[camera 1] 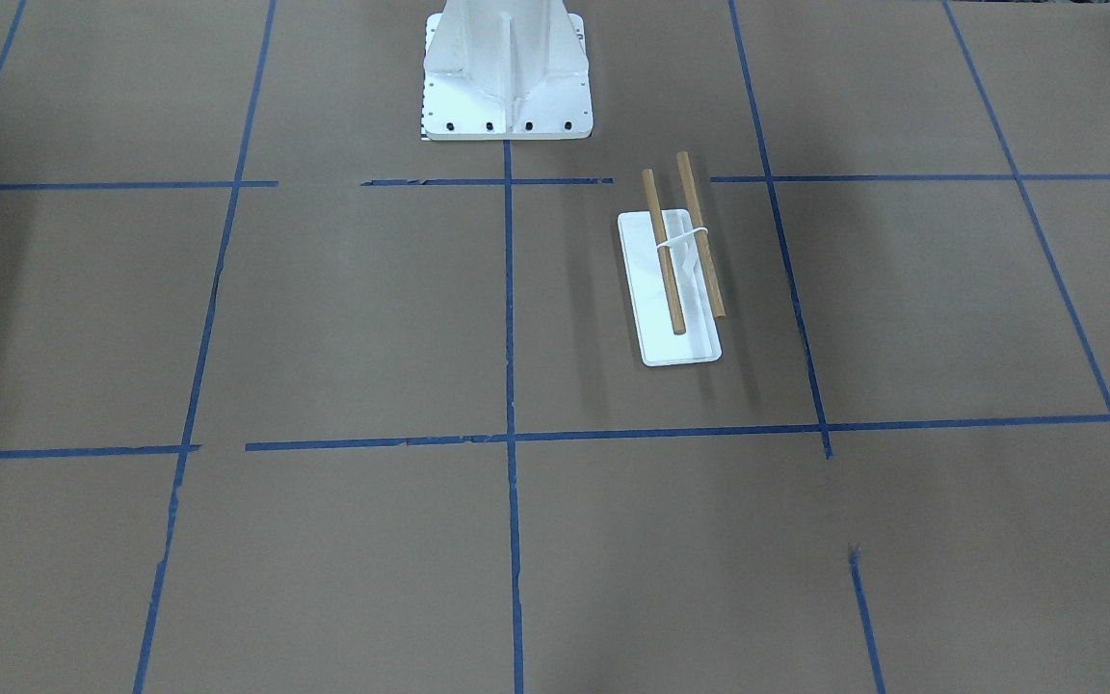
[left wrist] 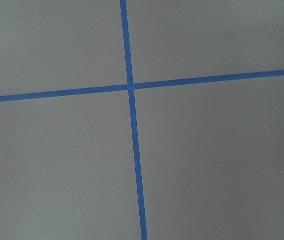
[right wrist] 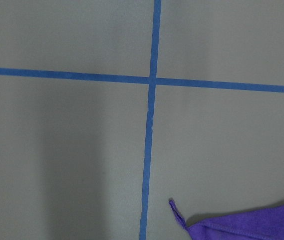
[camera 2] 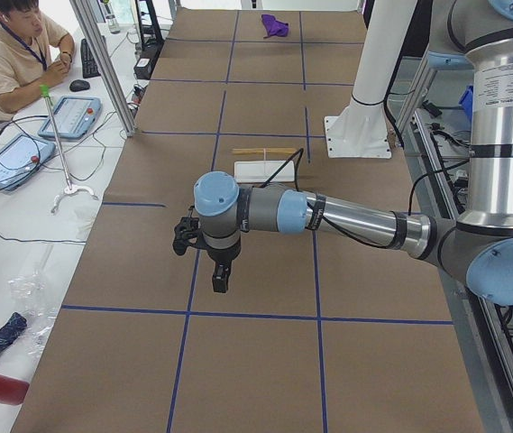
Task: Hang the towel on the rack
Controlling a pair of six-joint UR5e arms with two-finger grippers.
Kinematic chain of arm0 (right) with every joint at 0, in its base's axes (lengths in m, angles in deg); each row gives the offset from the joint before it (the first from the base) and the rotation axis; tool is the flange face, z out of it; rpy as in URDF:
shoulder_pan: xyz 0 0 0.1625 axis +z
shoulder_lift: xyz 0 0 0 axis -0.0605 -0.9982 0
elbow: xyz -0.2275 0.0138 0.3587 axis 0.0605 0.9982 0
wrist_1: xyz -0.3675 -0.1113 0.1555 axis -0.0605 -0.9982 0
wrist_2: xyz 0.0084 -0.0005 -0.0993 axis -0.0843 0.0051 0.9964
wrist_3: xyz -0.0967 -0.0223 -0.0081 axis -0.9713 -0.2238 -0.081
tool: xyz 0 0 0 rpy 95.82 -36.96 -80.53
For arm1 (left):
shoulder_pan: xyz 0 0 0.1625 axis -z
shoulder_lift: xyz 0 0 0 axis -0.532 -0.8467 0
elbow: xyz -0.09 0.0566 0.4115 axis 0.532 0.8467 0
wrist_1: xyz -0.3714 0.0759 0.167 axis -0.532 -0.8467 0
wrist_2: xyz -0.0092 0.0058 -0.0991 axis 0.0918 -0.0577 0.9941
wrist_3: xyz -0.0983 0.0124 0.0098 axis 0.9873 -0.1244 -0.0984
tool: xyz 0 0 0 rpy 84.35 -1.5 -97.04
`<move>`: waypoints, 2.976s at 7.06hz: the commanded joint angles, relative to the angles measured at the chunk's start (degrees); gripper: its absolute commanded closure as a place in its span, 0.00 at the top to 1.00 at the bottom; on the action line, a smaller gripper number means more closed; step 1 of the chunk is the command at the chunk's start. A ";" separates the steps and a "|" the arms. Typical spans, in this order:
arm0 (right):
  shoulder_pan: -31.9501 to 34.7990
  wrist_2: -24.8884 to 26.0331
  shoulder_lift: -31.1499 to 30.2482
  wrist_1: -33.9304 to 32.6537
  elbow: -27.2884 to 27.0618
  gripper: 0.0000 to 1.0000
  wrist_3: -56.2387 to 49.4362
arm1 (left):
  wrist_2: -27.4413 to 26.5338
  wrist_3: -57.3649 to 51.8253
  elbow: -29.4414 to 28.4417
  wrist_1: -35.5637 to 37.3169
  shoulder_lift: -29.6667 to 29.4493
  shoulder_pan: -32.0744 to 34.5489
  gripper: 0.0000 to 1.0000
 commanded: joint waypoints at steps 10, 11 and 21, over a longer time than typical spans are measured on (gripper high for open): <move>-6.22 -0.87 -0.08 20.92 -0.35 1.00 2.37 | -0.53 0.48 -3.56 -39.42 -2.39 -0.53 1.00; -6.14 -0.88 -1.21 20.92 -2.70 1.00 2.03 | -0.18 2.74 -5.83 -41.60 -2.99 -0.53 1.00; -7.45 1.51 -18.45 60.73 23.03 0.96 -8.00 | 0.00 5.05 -5.41 -49.09 -2.65 -0.62 1.00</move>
